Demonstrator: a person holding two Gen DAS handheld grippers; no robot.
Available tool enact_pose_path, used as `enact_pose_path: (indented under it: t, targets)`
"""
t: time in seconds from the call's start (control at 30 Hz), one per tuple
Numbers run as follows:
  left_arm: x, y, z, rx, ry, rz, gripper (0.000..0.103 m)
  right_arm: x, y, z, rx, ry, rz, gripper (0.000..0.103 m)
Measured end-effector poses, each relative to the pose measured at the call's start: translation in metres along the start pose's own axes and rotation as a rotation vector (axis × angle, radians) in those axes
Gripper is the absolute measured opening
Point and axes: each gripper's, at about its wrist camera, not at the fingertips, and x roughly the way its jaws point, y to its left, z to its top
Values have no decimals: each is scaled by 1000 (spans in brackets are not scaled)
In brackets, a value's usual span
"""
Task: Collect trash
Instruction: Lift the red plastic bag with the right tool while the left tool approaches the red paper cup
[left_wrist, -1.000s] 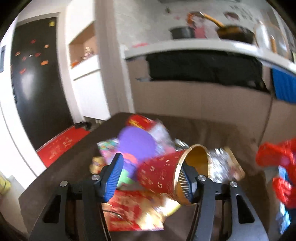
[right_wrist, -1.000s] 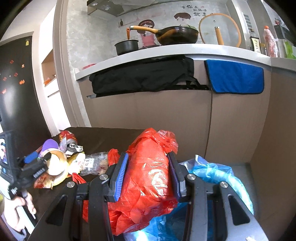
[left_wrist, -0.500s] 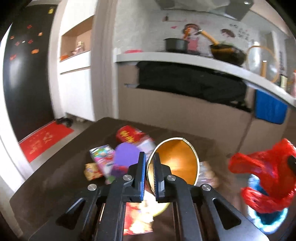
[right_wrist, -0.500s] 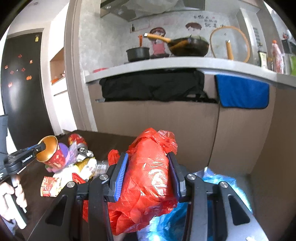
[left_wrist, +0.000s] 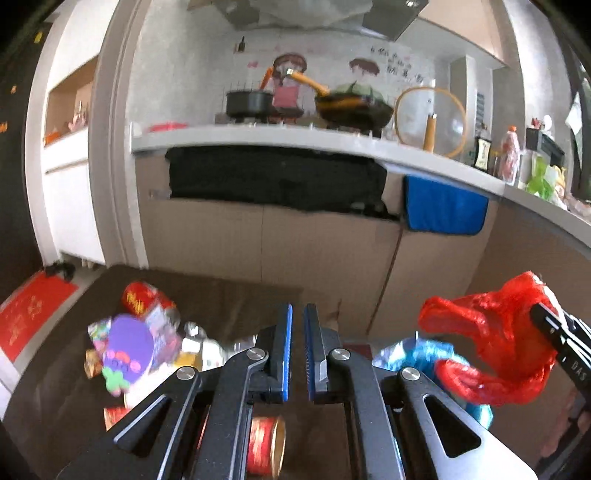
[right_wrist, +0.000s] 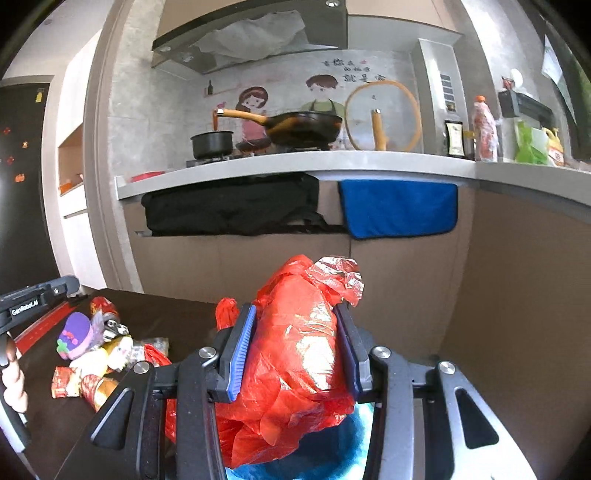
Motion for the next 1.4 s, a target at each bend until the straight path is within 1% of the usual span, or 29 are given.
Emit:
enact_pose_path:
  t: [0.07, 0.1, 0.17, 0.2, 0.23, 0.3, 0.33, 0.43, 0.5, 0.53, 0.6, 0.67, 0.7, 0.77, 0.8, 0.83, 0.9, 0.93, 0.97, 1.0, 1.07, 1.13, 1.2, 1.3, 1.4]
  targets:
    - [-4, 4, -13, -7, 23, 27, 9, -2, 0, -3, -2, -4, 5, 39]
    - [-5, 4, -22, 2, 27, 53, 12, -2, 1, -5, -4, -6, 12, 39]
    - [-5, 5, -39, 22, 26, 104, 27, 2, 5, -8, -1, -1, 28, 39]
    - [-4, 7, -47, 24, 29, 123, 41, 4, 7, -10, 5, 4, 42, 39]
    - [-2, 7, -56, 22, 32, 139, 47, 5, 8, -12, 8, 7, 49, 39]
    - [3, 6, -76, 6, 46, 157, 50, 8, 11, -17, 14, 17, 61, 39]
    - [7, 5, -83, 4, 59, 165, 55, 8, 12, -20, 16, 21, 64, 39]
    - [22, -3, -102, 26, 90, 196, 57, 10, 16, -28, 14, 33, 68, 39]
    - [33, -10, -111, 76, 98, 253, 57, 10, 16, -34, 15, 45, 70, 39]
    - [41, -14, -116, 109, 99, 294, 57, 10, 16, -36, 17, 50, 72, 39]
    - [52, -16, -120, 150, 110, 335, 57, 11, 15, -41, 21, 60, 74, 39]
    - [66, -15, -123, 187, 146, 374, 57, 12, 14, -44, 24, 70, 74, 39]
    - [72, -12, -125, 195, 169, 381, 56, 13, 14, -46, 27, 75, 75, 39]
    - [83, -2, -128, 199, 215, 383, 49, 14, 13, -48, 30, 82, 76, 39]
    - [83, 4, -128, 186, 217, 380, 40, 14, 13, -49, 31, 84, 75, 39]
    - [81, 12, -127, 157, 208, 375, 27, 14, 13, -49, 31, 83, 74, 39]
    - [68, 33, -121, 54, 162, 342, 17, 13, 14, -49, 25, 79, 73, 39]
    - [59, 43, -116, 5, 136, 322, 14, 13, 14, -49, 24, 77, 73, 39]
    - [52, 48, -113, -17, 120, 315, 13, 12, 15, -48, 23, 74, 73, 39]
    - [46, 52, -108, -30, 102, 313, 9, 11, 16, -48, 23, 69, 75, 39]
    - [32, 57, -97, -35, 65, 313, 6, 9, 17, -43, 21, 59, 78, 39]
    - [20, 58, -87, -50, 42, 289, 4, 5, 19, -39, 16, 44, 79, 39]
    - [8, 52, -76, -53, 24, 250, 4, 0, 17, -33, 9, 28, 79, 39]
    - [-6, 27, -55, -15, -11, 171, 4, -5, 10, -25, 9, 10, 64, 39]
    - [-9, 10, -37, -1, -23, 106, 3, -12, -3, -21, 25, 3, 34, 38]
